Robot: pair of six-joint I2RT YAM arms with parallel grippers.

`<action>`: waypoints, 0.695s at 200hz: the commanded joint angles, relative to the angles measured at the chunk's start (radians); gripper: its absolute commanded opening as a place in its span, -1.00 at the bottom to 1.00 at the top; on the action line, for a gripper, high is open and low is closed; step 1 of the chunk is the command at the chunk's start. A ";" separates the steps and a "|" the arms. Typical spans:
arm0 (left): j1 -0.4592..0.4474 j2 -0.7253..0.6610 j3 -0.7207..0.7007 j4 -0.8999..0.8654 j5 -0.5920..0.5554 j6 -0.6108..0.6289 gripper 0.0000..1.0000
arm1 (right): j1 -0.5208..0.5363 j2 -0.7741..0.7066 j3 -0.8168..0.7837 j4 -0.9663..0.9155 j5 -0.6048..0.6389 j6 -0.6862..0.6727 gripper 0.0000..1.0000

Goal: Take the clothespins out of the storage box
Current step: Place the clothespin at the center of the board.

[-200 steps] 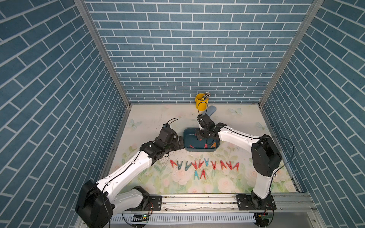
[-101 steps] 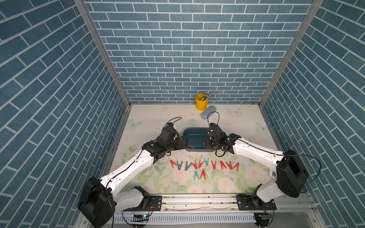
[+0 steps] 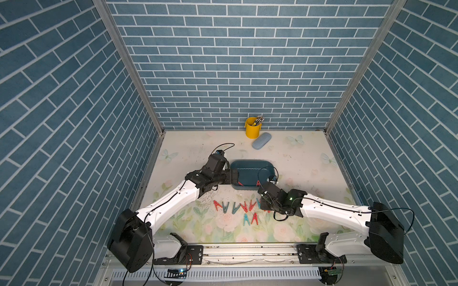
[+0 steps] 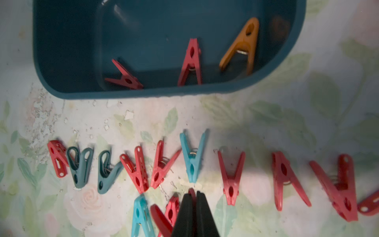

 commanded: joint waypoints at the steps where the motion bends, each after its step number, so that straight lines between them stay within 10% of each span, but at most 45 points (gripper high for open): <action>1: 0.009 0.017 0.031 -0.003 0.001 0.031 0.99 | 0.049 -0.008 -0.038 -0.041 0.044 0.152 -1.00; 139: 0.010 -0.005 0.011 -0.040 0.005 0.020 0.99 | 0.122 0.122 -0.110 0.065 0.029 0.278 -0.98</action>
